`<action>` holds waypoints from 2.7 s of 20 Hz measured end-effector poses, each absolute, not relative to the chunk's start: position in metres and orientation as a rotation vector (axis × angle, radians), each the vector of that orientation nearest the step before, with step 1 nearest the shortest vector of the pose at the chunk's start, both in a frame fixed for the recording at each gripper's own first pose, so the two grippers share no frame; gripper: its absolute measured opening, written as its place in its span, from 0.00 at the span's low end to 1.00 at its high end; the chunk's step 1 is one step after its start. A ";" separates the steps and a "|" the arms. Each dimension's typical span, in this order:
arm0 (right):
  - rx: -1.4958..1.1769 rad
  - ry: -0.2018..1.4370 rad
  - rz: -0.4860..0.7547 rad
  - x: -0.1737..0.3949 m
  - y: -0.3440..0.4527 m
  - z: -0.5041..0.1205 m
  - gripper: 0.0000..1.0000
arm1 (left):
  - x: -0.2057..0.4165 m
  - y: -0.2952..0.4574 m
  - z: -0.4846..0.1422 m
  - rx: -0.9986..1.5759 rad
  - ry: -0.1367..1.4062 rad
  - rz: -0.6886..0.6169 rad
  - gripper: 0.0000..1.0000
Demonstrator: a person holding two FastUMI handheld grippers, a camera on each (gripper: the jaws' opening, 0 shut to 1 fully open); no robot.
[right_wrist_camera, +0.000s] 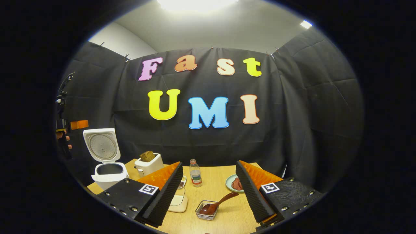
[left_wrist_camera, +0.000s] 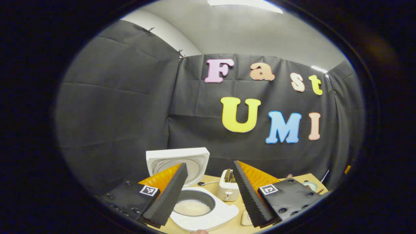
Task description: Close the left gripper, press the button to open the rice cooker; take a wooden spoon from the chopstick holder with the right hand, scoop a spoonful of rice and pour it into the rice cooker, then put the wooden spoon back into the chopstick holder.
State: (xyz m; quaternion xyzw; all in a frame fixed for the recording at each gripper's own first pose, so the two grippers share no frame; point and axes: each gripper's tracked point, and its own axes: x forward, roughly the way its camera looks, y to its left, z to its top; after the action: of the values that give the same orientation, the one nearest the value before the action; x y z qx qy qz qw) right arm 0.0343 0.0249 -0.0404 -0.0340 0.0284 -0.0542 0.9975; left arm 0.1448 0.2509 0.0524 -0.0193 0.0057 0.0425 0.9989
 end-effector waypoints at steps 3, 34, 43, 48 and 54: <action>-0.071 0.044 -0.095 0.036 0.035 -0.042 0.99 | 0.116 0.232 0.049 -0.051 -0.008 0.049 0.96; 0.263 0.491 -0.234 0.156 -0.079 -0.274 0.83 | 0.062 0.108 -0.008 0.007 0.049 0.053 0.97; 0.266 0.440 -0.091 0.161 -0.017 -0.230 0.10 | 0.065 0.136 -0.024 -0.022 0.049 0.063 0.97; 0.208 0.326 -0.055 0.150 0.001 -0.154 0.09 | 0.061 0.144 -0.030 -0.010 0.033 0.028 0.96; 0.229 0.246 0.077 0.177 0.079 -0.118 0.09 | 0.059 0.156 -0.039 -0.004 0.039 -0.018 0.97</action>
State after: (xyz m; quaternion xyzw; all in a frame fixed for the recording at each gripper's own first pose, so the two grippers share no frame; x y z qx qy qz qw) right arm 0.1774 0.0790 -0.1183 0.1139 0.1226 0.0384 0.9851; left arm 0.0587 0.1561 -0.0394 -0.0019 0.0197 -0.0090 0.9998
